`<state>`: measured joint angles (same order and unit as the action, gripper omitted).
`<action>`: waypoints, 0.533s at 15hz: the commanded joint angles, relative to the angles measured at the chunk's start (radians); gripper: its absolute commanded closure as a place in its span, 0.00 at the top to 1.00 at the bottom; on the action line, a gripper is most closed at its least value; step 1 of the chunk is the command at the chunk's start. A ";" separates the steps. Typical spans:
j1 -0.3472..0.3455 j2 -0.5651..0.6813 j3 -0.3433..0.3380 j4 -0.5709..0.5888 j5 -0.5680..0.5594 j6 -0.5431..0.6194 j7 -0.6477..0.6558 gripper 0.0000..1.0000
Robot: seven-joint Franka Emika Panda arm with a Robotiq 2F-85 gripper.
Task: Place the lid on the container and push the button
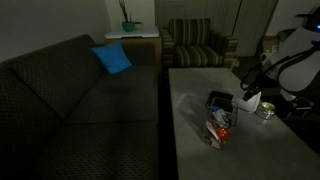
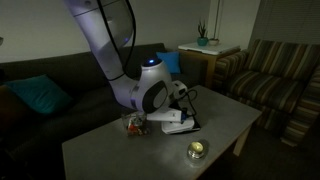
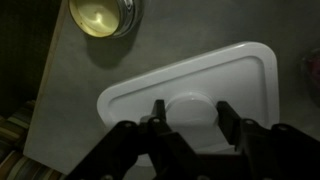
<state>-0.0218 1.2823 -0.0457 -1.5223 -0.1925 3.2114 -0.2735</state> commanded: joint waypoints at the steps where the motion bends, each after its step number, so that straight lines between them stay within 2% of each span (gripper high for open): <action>1: -0.025 -0.140 0.039 -0.166 -0.027 0.044 0.015 0.29; 5: -0.034 -0.189 0.080 -0.187 -0.015 0.043 0.041 0.29; 8: -0.035 -0.228 0.104 -0.195 0.000 -0.058 0.067 0.29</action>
<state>-0.0339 1.1262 0.0243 -1.6572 -0.1919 3.2389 -0.2224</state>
